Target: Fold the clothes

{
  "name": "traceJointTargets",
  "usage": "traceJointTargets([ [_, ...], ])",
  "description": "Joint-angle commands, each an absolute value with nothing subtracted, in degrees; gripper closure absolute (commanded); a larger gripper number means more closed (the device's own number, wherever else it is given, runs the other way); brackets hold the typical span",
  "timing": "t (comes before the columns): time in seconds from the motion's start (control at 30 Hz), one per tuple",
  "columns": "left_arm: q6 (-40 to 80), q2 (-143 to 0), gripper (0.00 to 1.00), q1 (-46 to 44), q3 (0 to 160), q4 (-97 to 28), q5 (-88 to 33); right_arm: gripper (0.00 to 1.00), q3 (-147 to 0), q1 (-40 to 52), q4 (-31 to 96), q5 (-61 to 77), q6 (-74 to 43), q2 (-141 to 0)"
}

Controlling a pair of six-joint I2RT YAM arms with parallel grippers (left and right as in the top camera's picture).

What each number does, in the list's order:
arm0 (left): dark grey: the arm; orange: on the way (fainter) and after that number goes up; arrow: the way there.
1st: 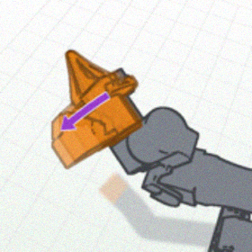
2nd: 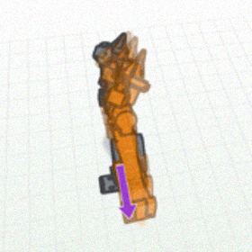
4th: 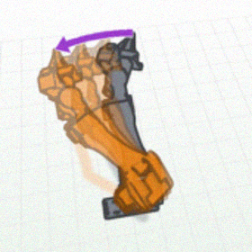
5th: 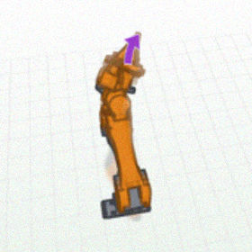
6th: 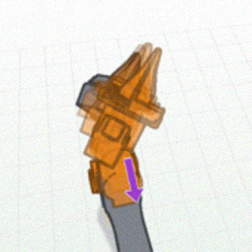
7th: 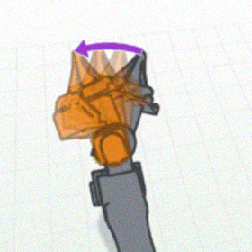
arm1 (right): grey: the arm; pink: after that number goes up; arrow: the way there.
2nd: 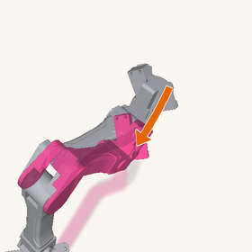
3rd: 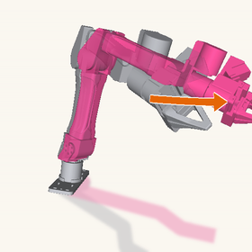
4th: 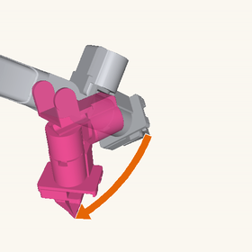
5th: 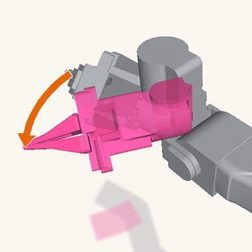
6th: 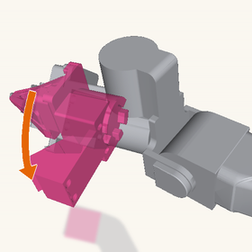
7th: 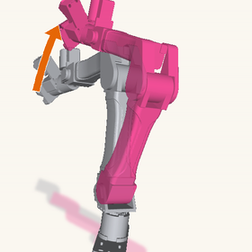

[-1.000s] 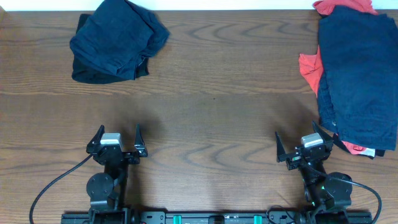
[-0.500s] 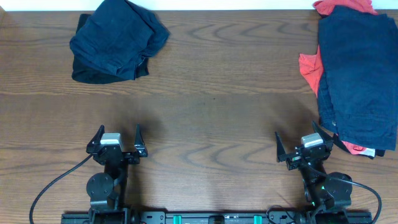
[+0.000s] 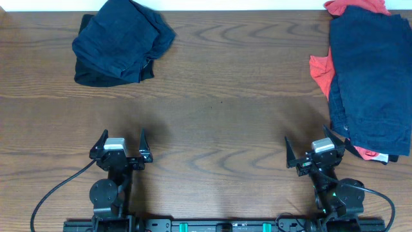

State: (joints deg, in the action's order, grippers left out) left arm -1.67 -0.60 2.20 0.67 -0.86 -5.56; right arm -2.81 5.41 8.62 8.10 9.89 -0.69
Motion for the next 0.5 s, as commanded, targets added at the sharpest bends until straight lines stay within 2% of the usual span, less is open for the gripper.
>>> traceJointTargets([
  [0.0, -1.6, -0.2, 0.02, 2.2, 0.2, -3.4, -6.5, 0.01, -2.5, 5.0, 8.5, 7.9, 9.3, -0.4],
  [0.47, -1.6, -0.2, 0.02, 2.2, 0.2, -3.4, -6.5, 0.01, -2.5, 5.0, 8.4, 7.5, 9.3, -0.4],
])
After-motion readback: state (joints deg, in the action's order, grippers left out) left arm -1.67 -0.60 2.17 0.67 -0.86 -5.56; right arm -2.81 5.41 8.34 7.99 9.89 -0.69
